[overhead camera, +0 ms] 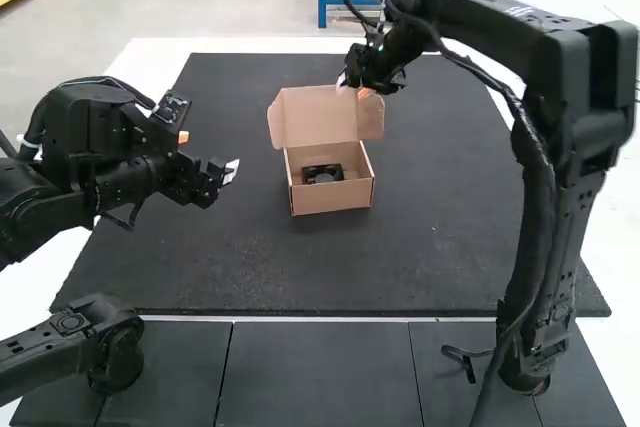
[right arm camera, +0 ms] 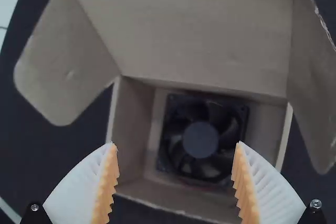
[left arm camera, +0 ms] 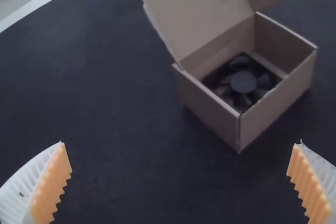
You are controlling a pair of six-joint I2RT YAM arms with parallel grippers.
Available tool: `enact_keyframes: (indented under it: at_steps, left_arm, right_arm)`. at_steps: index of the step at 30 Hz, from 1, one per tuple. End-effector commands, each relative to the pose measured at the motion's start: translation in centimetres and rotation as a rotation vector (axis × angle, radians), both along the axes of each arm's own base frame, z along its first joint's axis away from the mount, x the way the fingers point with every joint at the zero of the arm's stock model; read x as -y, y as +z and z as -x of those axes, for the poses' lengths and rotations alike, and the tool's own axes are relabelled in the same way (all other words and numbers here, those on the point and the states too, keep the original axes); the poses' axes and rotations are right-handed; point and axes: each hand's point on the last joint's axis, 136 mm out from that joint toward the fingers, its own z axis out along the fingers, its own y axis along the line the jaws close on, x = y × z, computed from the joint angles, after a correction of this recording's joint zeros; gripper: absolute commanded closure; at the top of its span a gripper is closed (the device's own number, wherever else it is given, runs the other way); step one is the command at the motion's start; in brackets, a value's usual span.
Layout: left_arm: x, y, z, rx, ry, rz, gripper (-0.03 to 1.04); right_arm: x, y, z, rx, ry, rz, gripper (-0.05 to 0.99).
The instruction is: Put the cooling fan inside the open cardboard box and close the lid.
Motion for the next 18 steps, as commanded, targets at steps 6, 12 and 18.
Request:
enact_keyframes:
  at_steps: [6, 12, 18]
  left_arm:
    - [0.6, 1.9, -2.1, -0.013, 0.049, 0.055, 0.04]
    - [0.2, 2.0, -4.4, -0.058, 0.124, 0.090, 0.04]
    - [-1.0, 1.7, -6.5, -0.071, 0.193, 0.086, 0.04]
  right_arm:
    - [2.8, 2.6, 1.5, 0.128, 0.056, 0.120, 0.43]
    - [4.1, 3.5, 2.0, 0.268, 0.041, 0.126, 0.43]
    - [5.3, 4.2, 2.7, 0.390, 0.003, 0.094, 0.43]
